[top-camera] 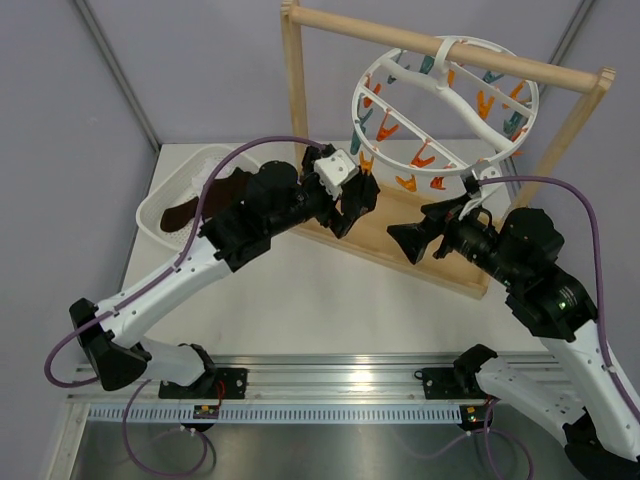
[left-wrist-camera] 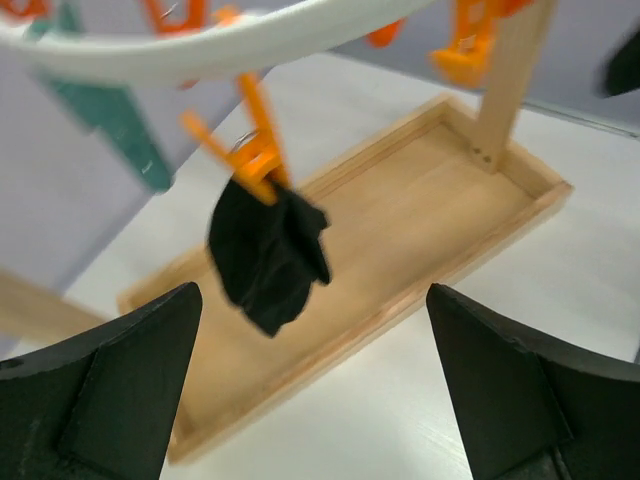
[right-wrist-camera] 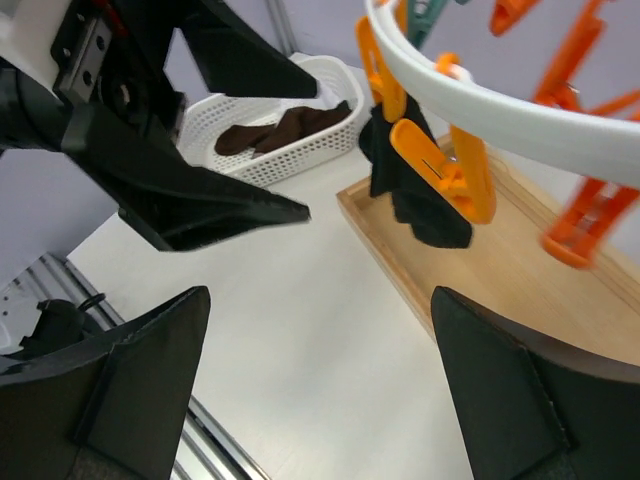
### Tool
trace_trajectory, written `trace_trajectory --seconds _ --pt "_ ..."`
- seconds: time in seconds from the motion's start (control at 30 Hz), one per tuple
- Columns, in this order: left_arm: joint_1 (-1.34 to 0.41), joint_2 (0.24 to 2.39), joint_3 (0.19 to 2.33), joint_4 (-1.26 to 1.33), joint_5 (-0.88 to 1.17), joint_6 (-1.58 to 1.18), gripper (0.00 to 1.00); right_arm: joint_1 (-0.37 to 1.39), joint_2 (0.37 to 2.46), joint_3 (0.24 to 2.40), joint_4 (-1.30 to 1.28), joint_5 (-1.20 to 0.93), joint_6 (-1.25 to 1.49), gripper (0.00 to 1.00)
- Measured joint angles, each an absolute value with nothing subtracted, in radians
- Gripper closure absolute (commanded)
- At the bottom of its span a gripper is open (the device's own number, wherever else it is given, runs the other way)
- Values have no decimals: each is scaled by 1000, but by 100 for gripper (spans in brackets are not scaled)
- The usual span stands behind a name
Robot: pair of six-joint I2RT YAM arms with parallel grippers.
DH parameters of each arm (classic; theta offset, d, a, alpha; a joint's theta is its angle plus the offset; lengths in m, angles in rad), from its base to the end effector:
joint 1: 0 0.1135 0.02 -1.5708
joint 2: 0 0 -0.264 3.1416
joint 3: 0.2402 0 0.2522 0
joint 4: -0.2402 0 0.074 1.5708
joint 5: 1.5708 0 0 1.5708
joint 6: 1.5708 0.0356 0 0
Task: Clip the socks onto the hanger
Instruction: Rotate the hanger at the clothesline.
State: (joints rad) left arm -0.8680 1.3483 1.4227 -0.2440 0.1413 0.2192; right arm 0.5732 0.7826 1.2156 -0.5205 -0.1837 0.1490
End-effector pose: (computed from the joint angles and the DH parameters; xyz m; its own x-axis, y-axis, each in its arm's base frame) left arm 0.1961 -0.2392 0.4306 0.0773 0.2418 -0.9672 0.8487 0.4932 0.1911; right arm 0.1129 0.0806 0.4474 -0.1745 0.0611 -0.9828 -0.6676 0.7263 0.1637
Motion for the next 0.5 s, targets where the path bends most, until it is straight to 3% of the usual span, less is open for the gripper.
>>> trace_trajectory --seconds 0.23,0.5 --pt "-772 1312 1415 -432 -199 -7 1 574 737 1209 -620 64 209 0" --pt "-691 1177 1226 -587 -358 -127 1 574 745 1209 -677 286 243 3"
